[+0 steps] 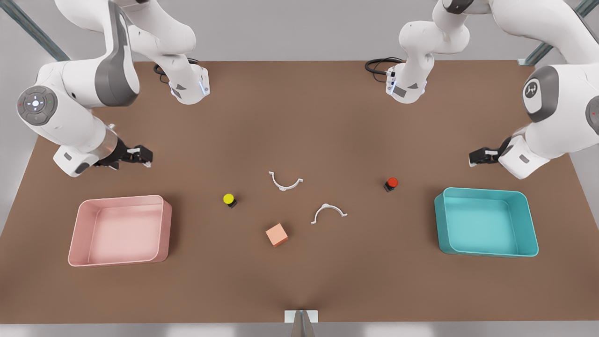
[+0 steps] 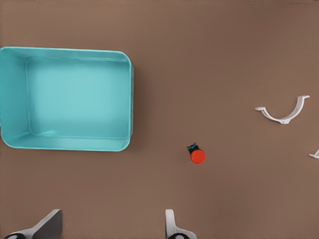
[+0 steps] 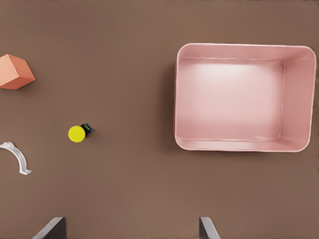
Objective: Place the red button in the blue storage box with the left arm, and place the yellow button in the pink storage box with the right arm
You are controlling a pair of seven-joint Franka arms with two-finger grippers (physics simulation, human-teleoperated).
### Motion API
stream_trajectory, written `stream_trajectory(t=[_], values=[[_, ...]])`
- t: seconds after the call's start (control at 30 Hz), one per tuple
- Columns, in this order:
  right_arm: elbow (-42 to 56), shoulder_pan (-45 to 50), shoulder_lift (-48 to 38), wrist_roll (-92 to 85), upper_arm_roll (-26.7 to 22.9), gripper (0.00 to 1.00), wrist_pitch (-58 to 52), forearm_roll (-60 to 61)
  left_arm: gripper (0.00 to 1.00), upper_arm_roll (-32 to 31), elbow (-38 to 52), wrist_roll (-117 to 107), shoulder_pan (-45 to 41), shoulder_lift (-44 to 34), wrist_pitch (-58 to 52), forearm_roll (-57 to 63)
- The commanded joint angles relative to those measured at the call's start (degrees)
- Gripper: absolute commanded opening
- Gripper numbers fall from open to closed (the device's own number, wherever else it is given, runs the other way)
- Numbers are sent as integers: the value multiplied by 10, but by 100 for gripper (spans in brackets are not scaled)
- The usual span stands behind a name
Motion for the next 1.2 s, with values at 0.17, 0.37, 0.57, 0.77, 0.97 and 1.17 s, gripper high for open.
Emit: stream_trajectory(t=[0.17, 0.37, 0.57, 0.77, 0.97, 1.17], values=[[83, 140, 174, 15, -4, 98, 73, 21, 100, -19, -127, 5, -161, 31, 212, -36], [-44, 201, 242, 90, 9, 97, 276, 4, 100, -16, -392, 271, -138, -9, 499, -59], [-196, 180, 210, 82, 6, 98, 438, 0, 100, -20, -493, 270, -163, 29, 665, -61], [-245, 177, 225, 81, 7, 100, 553, 0, 100, -21, -498, 270, -163, 68, 695, -62], [-264, 177, 232, 53, -6, 100, 590, 1, 100, -21, -540, 270, -162, 86, 747, -61], [-264, 177, 238, 47, -20, 100, 590, -16, 72, -21, -544, 270, -159, 86, 748, -62]])
